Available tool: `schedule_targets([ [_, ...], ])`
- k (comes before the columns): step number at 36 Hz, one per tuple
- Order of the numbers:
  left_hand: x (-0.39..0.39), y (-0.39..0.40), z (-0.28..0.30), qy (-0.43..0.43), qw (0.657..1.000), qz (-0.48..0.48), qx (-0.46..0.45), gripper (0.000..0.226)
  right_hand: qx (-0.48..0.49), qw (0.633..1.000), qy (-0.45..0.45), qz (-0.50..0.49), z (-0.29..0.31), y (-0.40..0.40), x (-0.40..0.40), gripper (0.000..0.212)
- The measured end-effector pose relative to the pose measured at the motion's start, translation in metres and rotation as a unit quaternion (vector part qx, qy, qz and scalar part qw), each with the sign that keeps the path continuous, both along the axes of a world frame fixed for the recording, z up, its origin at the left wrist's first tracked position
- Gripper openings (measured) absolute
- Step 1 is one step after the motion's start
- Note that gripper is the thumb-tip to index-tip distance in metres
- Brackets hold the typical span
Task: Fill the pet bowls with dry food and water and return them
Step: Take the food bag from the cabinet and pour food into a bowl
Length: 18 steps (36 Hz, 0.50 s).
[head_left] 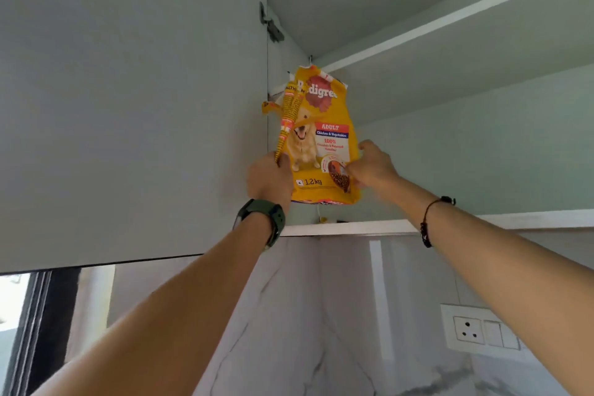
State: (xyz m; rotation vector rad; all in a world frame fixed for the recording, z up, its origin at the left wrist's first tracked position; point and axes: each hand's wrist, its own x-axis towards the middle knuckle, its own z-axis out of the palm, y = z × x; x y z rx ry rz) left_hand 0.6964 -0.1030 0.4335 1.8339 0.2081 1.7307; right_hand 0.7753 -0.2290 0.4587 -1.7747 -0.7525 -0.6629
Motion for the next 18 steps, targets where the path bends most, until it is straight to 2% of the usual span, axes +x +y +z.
schedule_targets([
  [4, 0.034, 0.005, -0.008, 0.026, 0.998, 0.048, -0.030, 0.036, -0.047, 0.999, -0.010, 0.026, -0.009, 0.029, 0.006, 0.042],
  [8, 0.064, 0.011, -0.017, 0.075, 0.991, 0.100, -0.037, 0.039, -0.103, 0.994, -0.042, -0.004, -0.015, 0.057, 0.009, 0.034],
  [12, 0.087, 0.022, -0.020, 0.120, 0.986, 0.115, -0.029, 0.029, -0.165, 0.985, -0.047, -0.003, -0.016, 0.083, 0.018, 0.030],
  [18, 0.106, 0.047, -0.022, 0.117, 0.990, 0.078, -0.030, 0.025, -0.226, 0.974, -0.020, 0.019, -0.010, 0.107, 0.042, 0.030],
])
